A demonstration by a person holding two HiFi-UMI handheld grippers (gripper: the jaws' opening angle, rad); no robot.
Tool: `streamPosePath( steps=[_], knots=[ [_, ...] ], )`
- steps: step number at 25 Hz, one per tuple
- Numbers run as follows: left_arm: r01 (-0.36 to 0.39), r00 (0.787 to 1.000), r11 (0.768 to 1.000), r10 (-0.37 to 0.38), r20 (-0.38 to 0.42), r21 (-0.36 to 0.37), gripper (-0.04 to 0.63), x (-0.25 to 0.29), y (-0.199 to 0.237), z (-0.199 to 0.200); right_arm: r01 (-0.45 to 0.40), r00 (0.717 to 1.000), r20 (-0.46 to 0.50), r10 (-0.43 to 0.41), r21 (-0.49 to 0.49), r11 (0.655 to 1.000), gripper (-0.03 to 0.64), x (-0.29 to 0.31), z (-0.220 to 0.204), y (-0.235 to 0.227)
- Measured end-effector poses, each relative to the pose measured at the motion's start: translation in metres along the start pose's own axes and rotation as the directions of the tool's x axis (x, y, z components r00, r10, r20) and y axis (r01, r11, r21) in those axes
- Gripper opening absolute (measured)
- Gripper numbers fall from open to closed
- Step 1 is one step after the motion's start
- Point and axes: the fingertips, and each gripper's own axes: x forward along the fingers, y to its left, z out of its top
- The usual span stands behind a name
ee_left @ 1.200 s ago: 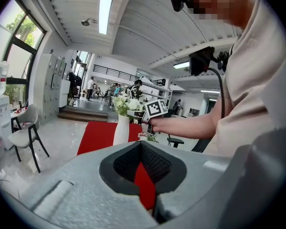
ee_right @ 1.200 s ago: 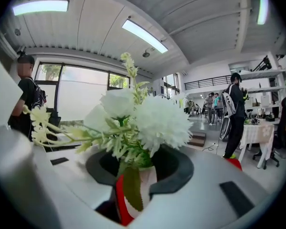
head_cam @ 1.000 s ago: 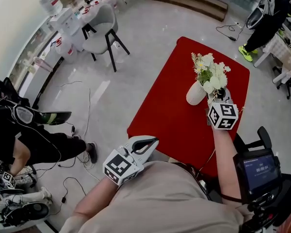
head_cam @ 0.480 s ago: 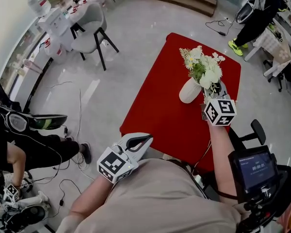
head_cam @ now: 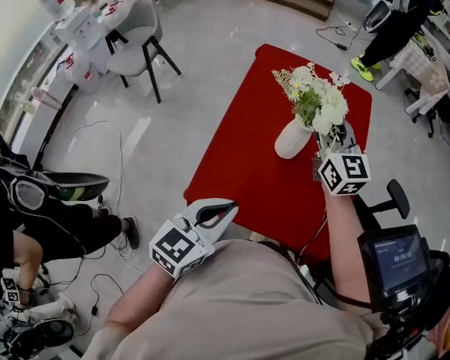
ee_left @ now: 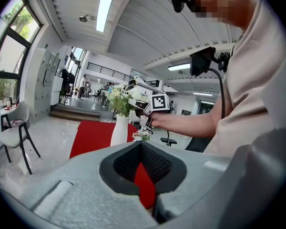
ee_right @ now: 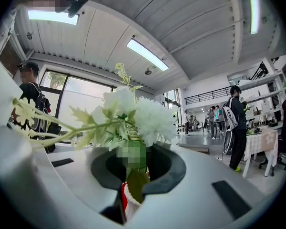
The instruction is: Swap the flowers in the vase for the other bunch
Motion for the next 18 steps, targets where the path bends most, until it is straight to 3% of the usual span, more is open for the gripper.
streamPosePath(
  steps=[18],
  knots=[
    [0.047,0.999,0.999,-0.047,-0.007,0.011,0.006,-0.002,0.005,-0.001,-0.027,0.995,0.099,0.032,-0.049,0.998,0.057,-0.012,0.08,0.021]
  ],
)
